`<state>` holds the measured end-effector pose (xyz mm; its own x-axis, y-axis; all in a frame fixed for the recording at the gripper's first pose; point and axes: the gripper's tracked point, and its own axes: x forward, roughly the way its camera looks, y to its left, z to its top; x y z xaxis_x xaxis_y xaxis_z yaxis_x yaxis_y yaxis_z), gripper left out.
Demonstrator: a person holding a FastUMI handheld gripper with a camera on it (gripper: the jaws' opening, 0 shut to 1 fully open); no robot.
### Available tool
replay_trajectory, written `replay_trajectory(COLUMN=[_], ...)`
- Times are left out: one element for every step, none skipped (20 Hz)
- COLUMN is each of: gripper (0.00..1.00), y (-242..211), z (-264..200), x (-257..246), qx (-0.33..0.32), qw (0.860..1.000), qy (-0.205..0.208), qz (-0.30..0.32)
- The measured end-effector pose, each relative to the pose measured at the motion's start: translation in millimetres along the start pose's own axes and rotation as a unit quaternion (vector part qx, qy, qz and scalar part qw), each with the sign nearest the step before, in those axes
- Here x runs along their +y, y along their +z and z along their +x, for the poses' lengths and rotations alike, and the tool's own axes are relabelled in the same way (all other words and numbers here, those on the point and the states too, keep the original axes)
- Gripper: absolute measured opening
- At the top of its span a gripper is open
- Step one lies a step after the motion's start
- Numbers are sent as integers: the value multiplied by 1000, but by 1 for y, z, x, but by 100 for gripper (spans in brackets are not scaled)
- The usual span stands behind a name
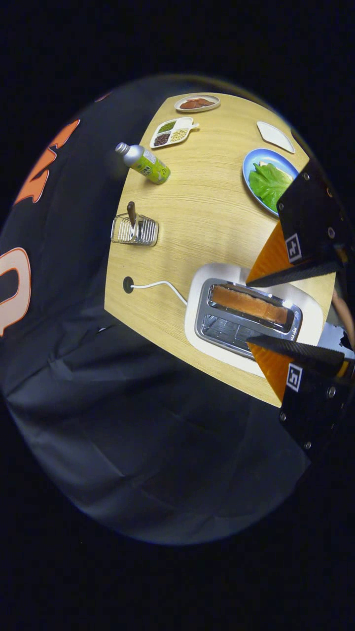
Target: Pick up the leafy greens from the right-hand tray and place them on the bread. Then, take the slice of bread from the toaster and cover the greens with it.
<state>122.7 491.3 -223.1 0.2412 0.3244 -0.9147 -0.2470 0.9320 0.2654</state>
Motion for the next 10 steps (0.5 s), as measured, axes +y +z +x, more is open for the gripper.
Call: replay_trajectory(gripper=[49, 41, 29, 22, 16, 14, 12, 11, 10, 10], y=[3, 4, 2, 3, 6, 7, 6, 6, 7, 9], z=[3, 4, 3, 0, -5, -10, -18, -26, -36, -43], x=[-1, -1, 0, 1, 1, 0, 3, 3, 3, -1], qx=[-5, -7, -7, -12, -21, -28, -35, -41, -52, -62], qw=[1000, 1000, 1000, 1000, 1000, 999, 999, 998, 997, 997], qy=[-3, -1, 2, 6, 10, 17, 27, 38, 47, 48], qz=[6, 11, 18, 21, 19, 16, 16, 18, 20, 18])
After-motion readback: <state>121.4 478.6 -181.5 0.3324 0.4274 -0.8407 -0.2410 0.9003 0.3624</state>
